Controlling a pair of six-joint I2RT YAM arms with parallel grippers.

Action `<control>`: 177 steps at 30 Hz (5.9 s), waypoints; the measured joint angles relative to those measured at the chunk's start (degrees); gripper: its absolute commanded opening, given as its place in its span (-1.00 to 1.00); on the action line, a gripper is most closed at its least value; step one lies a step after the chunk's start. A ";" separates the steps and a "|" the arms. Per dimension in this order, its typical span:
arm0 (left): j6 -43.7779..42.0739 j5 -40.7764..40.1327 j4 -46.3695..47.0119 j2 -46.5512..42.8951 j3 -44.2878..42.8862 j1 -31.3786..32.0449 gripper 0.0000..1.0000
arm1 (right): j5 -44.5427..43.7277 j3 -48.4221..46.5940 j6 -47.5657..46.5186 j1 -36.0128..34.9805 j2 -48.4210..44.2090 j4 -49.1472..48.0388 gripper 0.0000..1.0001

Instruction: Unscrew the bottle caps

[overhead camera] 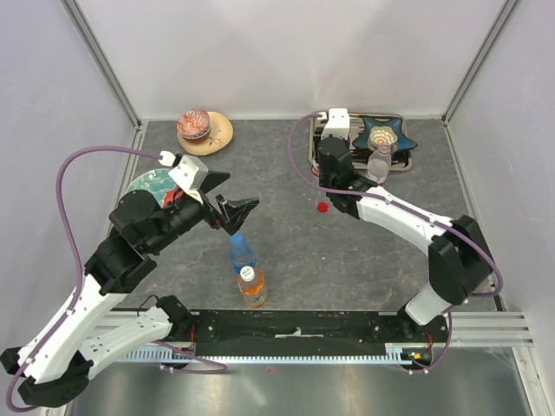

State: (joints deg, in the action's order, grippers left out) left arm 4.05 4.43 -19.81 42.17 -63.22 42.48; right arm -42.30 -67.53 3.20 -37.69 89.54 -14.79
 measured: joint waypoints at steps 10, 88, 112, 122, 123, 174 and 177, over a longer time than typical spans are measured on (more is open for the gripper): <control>0.09 0.17 0.15 -1.22 1.99 0.00 0.99 | -2.91 0.37 0.02 1.27 9.49 -4.48 -1.00; 10.86 -22.88 -7.19 7.32 -0.74 -11.67 0.99 | 24.46 -3.28 11.89 -16.04 -19.98 23.23 0.55; 24.46 -13.62 -14.34 7.45 4.31 -22.75 0.99 | 23.17 0.72 13.57 -51.08 -16.57 33.40 0.78; 24.65 -12.83 -14.34 4.87 5.55 -22.75 0.98 | 10.60 0.74 14.93 -51.23 -11.98 31.93 0.74; 24.65 -12.81 -14.34 4.63 5.55 -22.75 0.98 | 9.68 0.74 15.04 -51.23 -11.52 31.74 0.73; 24.37 1.29 5.25 7.96 -5.77 -22.88 0.99 | -0.68 -12.74 18.08 -31.85 -28.00 41.05 -1.00; 24.79 17.66 15.87 11.98 -5.60 -22.91 0.99 | 11.69 -13.31 21.44 -18.95 -26.03 41.38 -1.00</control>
State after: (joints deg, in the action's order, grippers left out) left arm 28.84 22.09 -3.95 54.15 -68.82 19.57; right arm -30.61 -80.84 24.64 -56.64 63.51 26.59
